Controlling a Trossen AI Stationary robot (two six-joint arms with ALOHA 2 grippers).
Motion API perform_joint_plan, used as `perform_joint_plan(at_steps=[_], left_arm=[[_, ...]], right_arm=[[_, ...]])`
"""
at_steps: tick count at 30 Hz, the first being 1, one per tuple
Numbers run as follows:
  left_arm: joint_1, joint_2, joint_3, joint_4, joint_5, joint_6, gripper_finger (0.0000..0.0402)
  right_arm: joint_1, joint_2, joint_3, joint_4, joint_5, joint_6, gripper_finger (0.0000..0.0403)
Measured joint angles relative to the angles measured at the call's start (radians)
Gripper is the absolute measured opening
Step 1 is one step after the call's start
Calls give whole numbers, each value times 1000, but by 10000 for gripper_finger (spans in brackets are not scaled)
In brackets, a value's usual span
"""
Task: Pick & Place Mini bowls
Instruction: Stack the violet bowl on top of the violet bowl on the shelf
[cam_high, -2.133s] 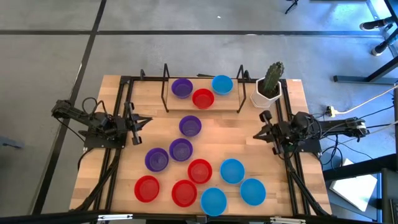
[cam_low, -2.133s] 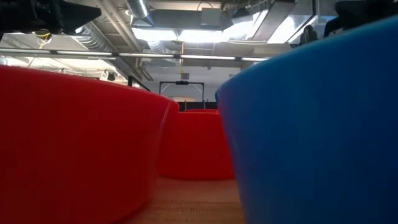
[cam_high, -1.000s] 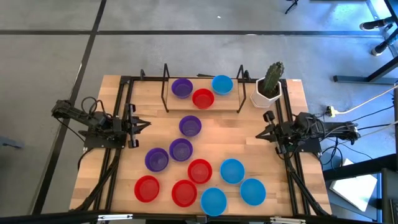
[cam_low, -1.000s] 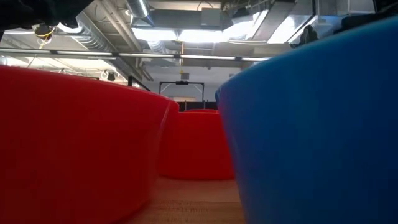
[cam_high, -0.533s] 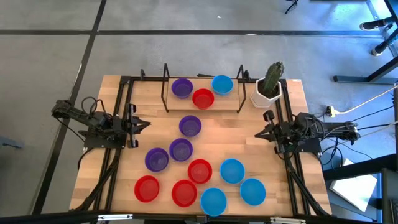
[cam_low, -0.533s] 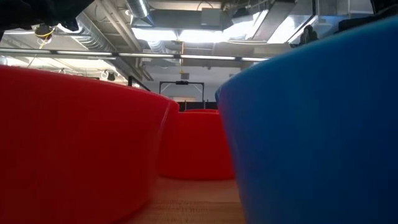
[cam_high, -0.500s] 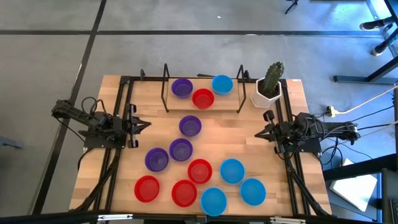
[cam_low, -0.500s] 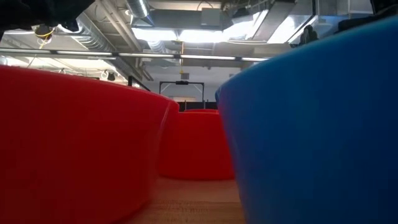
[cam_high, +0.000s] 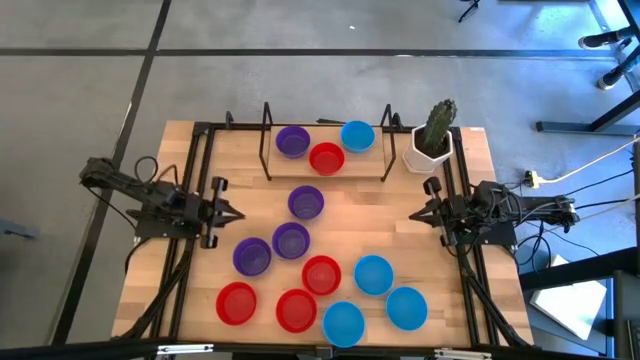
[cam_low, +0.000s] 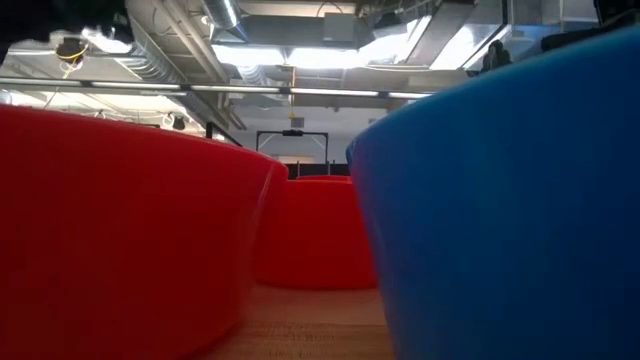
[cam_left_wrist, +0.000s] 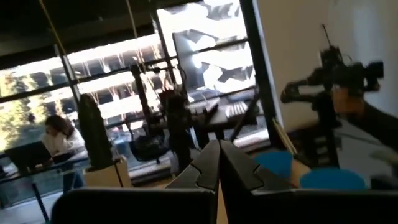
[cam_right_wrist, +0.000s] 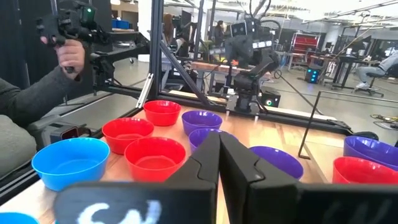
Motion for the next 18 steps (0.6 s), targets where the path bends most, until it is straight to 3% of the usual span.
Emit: perform_joint_plan(at_steps=[2,5,8,11,14,18], left_arm=[[0,58,46,33,-39,-16,2],[0,181,148,-70,-116,-58,2],[0,327,322,-315,-195,-149,3],[-3,494,541,-661,-254,-306,2],[-12,669,730,-956,-250,-441,4],[-25,865,896,-1264,-125,-620,7]], right_arm=[[0,0,0,7,21,0,12],[0,0,0,10,43,6,12],[0,0,0,10,42,8,12],[0,0,0,10,42,29,12],[0,0,0,10,41,52,12],[0,0,0,9,37,57,12]])
